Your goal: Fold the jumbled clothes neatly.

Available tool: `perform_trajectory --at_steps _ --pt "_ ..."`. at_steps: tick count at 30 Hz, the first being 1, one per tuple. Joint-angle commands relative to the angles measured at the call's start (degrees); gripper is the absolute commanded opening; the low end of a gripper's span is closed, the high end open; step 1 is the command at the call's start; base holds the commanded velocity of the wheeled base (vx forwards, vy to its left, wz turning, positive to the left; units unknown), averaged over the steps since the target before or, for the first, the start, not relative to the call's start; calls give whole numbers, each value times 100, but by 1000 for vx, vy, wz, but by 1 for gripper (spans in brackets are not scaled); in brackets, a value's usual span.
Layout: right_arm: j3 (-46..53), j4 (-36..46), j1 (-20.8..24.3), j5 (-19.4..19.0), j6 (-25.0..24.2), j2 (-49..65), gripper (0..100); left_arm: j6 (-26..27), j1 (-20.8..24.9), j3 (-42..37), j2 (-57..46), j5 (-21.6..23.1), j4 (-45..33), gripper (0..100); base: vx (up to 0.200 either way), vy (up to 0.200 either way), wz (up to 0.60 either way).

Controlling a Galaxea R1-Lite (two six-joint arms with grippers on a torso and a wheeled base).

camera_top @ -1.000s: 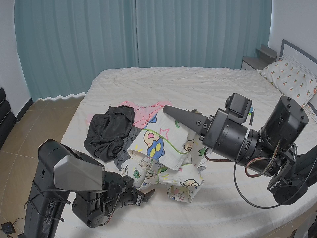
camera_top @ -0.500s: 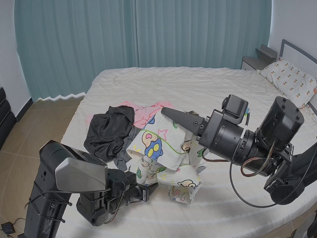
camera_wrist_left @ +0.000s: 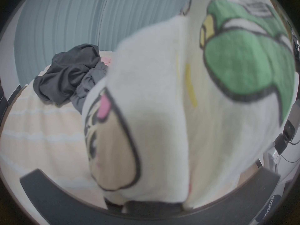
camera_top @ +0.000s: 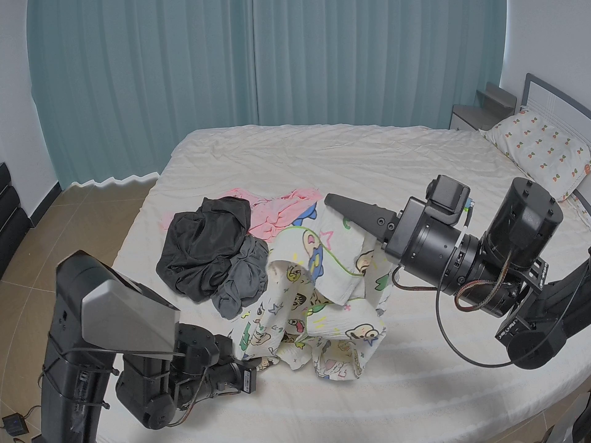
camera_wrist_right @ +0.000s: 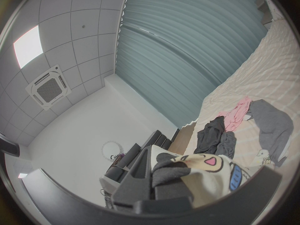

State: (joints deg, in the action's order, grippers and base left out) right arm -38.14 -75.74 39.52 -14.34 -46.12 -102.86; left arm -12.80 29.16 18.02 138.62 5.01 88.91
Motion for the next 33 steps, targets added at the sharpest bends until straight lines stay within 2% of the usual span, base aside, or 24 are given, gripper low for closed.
perform_trajectory --at_steps 1,5,10,15,16,18,21,22,23,24,25,28,32,33 --pt "246 51 -393 1 6 -85 0 -179 -367 -316 -977 79 109 0 0 0 0" --pt "466 59 -621 1 24 -208 0 -601 -569 -202 -1759 53 109 0 0 0 0" --pt "448 59 -867 10 33 -296 0 -592 -684 -167 -2445 26 109 0 0 0 0" --pt "457 59 -920 10 33 -296 0 -601 -789 -88 -2823 -9 -409 0 0 0 0" --pt "475 59 -911 10 24 -296 0 -592 -807 -123 -3095 0 -1288 0 0 0 0" --pt "475 59 -911 10 24 -296 0 -592 -798 -114 -3174 0 -1517 0 0 0 0" --pt "475 59 -911 1 33 -287 0 -601 -736 105 -3508 79 -3213 0 0 0 0" --pt "475 59 -902 1 24 -296 0 -601 -728 141 -3508 79 -3441 0 0 0 0" --pt "483 59 -885 1 24 -296 0 -601 -666 220 -3473 97 -4118 0 0 0 0" --pt "483 59 -885 1 24 -296 0 -601 -666 220 -3473 97 -4118 0 0 0 0" --pt "519 51 -858 -8 24 -296 0 -618 -640 299 -3297 220 -4566 0 0 0 0" --pt "589 15 -788 -34 24 -287 0 -627 -657 316 -2700 457 -4514 0 0 0 0" --pt "598 15 -718 -25 33 -287 0 -627 -640 272 -2225 536 -4171 0 0 0 0" --pt "606 7 -674 -25 33 -287 0 -627 -613 255 -1953 562 -3784 0 0 0 0"
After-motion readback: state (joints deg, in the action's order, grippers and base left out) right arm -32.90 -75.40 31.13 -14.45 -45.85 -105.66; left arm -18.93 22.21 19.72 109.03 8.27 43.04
